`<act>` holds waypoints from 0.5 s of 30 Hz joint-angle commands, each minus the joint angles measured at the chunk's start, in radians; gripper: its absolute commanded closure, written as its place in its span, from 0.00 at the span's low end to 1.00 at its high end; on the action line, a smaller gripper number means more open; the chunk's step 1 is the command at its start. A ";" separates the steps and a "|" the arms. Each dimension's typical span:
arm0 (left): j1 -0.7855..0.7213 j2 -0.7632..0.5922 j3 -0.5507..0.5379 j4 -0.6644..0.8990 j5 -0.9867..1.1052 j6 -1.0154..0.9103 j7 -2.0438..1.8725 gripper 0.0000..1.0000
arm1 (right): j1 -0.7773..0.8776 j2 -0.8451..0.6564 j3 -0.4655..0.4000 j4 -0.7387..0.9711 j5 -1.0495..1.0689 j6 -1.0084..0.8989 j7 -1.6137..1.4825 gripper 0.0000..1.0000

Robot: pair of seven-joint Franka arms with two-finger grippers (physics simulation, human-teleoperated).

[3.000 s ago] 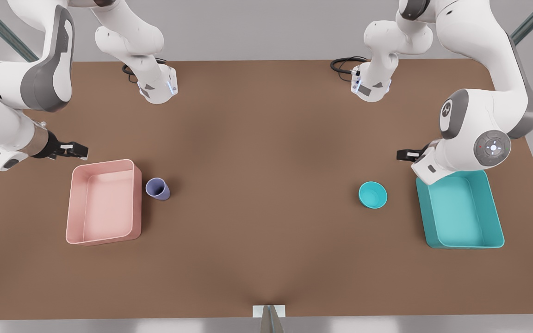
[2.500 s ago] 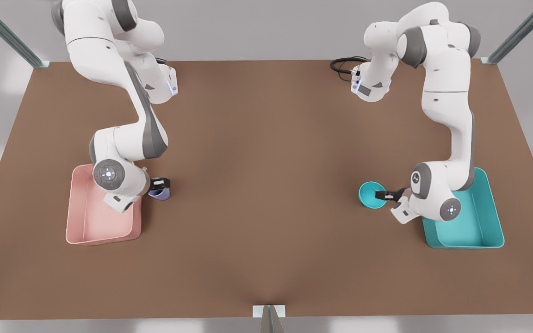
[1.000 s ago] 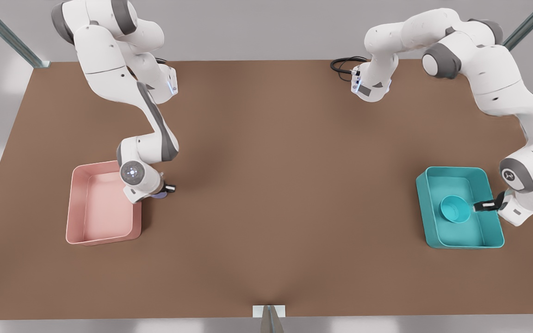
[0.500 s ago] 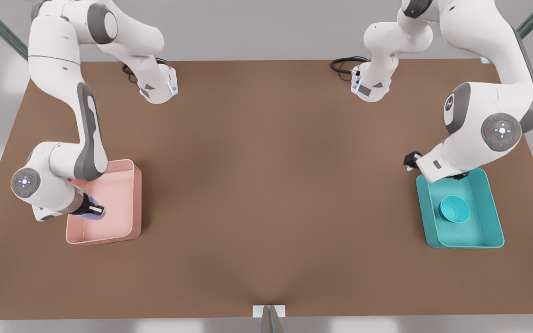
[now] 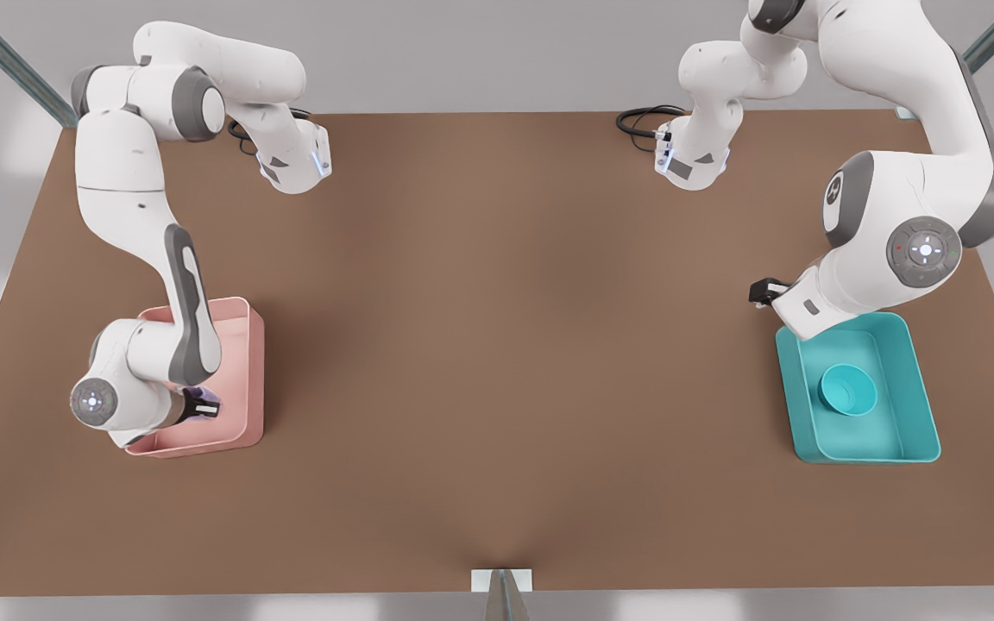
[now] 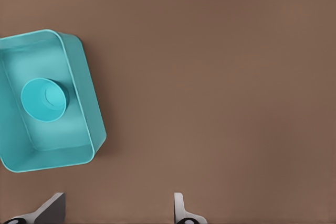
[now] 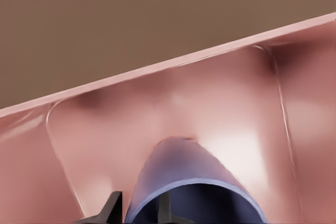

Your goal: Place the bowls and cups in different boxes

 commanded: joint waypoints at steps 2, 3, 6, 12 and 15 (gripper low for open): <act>0.001 -0.001 -0.001 0.000 0.002 -0.014 -0.102 0.00 | -0.001 -0.003 0.001 0.001 0.025 0.002 -0.130 0.00; 0.001 -0.001 -0.001 0.002 0.003 -0.014 -0.102 0.00 | 0.003 -0.011 0.003 0.001 0.027 -0.010 -0.127 0.00; 0.001 -0.001 0.001 0.002 0.002 -0.013 -0.103 0.00 | 0.005 -0.088 0.012 0.001 0.025 -0.059 -0.140 0.00; 0.003 0.000 0.001 0.002 0.002 -0.014 -0.100 0.00 | 0.020 -0.397 0.026 0.001 0.024 -0.334 -0.147 0.00; 0.004 0.002 0.002 0.002 0.000 -0.030 -0.100 0.00 | 0.019 -0.497 0.024 -0.004 0.051 -0.449 -0.130 0.00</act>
